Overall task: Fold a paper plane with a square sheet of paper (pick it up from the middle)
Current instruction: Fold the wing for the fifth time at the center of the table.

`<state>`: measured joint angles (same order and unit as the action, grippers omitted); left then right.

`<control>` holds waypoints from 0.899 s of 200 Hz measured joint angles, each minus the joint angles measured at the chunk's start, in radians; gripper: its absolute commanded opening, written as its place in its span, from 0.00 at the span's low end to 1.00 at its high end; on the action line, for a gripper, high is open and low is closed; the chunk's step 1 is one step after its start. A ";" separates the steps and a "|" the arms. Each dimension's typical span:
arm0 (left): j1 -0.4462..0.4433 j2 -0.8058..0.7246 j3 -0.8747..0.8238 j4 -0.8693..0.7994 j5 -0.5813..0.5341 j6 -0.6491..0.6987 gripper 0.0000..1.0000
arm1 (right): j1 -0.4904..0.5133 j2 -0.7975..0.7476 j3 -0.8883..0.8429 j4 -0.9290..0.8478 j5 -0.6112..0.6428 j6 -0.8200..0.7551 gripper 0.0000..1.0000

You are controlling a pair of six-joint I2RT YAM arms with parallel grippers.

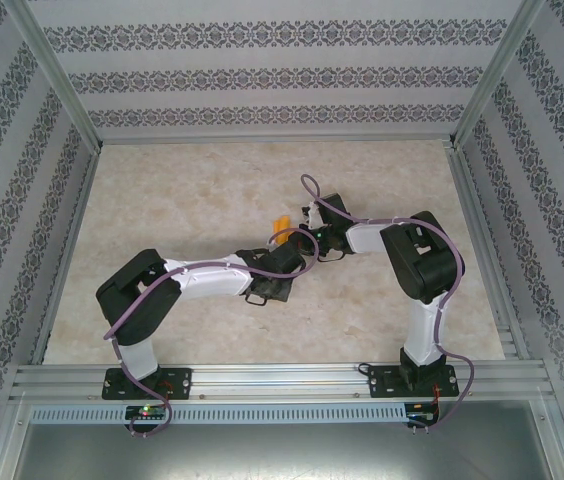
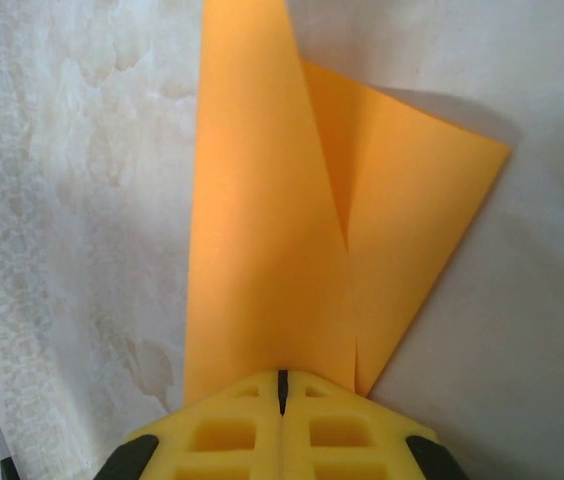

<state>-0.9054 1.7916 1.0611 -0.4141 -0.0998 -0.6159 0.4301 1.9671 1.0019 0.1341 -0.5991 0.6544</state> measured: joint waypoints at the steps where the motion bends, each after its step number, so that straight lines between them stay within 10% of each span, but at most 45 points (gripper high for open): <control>1: 0.000 0.000 0.000 -0.002 -0.001 0.000 0.04 | 0.000 0.000 0.000 0.000 0.000 0.000 0.01; 180: -0.003 0.014 0.002 -0.045 -0.083 0.270 0.00 | -0.014 -0.193 -0.149 0.051 -0.047 0.093 0.30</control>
<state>-0.9089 1.8061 1.0626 -0.4595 -0.1825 -0.3454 0.4156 1.7741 0.8528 0.1852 -0.6460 0.7471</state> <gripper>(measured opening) 0.069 0.280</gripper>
